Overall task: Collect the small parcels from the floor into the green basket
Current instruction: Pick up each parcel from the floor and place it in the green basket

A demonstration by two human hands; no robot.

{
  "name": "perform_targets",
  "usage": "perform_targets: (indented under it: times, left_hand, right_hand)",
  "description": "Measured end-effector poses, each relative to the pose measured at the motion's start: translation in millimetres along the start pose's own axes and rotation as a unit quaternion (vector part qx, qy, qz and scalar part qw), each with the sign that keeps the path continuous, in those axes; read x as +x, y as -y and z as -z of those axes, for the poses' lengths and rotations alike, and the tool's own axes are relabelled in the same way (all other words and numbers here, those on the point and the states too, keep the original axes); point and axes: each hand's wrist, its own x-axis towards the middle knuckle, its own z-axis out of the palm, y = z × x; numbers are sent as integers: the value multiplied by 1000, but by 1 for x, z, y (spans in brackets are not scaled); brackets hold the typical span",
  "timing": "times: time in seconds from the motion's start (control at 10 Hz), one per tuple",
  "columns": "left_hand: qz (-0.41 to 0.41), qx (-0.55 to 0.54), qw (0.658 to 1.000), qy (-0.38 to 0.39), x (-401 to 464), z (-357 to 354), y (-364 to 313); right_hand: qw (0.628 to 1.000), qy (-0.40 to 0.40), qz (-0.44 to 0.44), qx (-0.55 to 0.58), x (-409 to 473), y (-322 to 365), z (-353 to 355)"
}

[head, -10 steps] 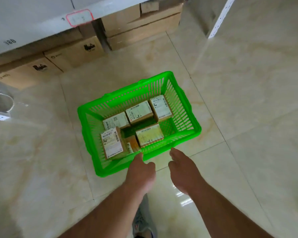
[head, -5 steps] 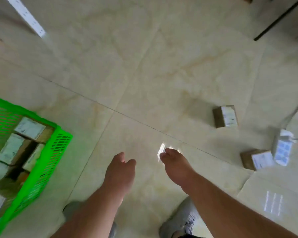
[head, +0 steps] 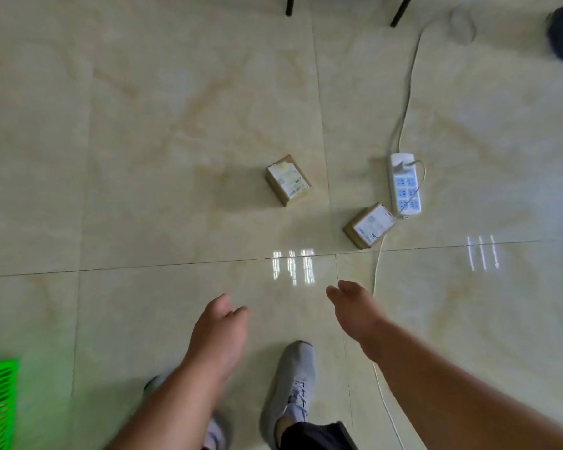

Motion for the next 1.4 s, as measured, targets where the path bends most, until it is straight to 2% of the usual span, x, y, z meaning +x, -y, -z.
perform_targets:
  times: [0.3,0.5,0.7,0.8,0.9,1.0,1.1,1.2,1.3,1.4]
  left_hand:
    - [9,60,995,77,7,-39,-41]
    - [-2,35,995,94,-6,-44,-72]
    - [-8,32,995,96,-8,-71,-88]
    - [29,-3,993,116,-4,-96,-89]
    - [51,8,989,141,-3,-128,-94]
    - [76,-7,988,131,-1,-170,-107]
    - [116,-47,985,121,9,-225,-124]
    - [171,-131,968,125,38,-294,-123]
    - [229,-252,934,108,81,-366,-121]
    - [259,-346,897,95,109,-405,-135]
  right_hand:
    - [997,-54,-54,-8,12,-42,54]
    - [993,-90,-65,-47,8,-19,93]
    - [988,-90,-7,-122,39,12,127]
    - [983,-73,20,-168,74,22,145]
    - [972,-83,40,-218,112,29,167]
    - [965,-59,69,-245,151,37,189]
    - [955,-22,82,-285,200,35,210]
    - [939,13,97,-329,246,30,226]
    - [914,49,130,-382,286,27,233]
    - [891,69,152,-422,325,23,227]
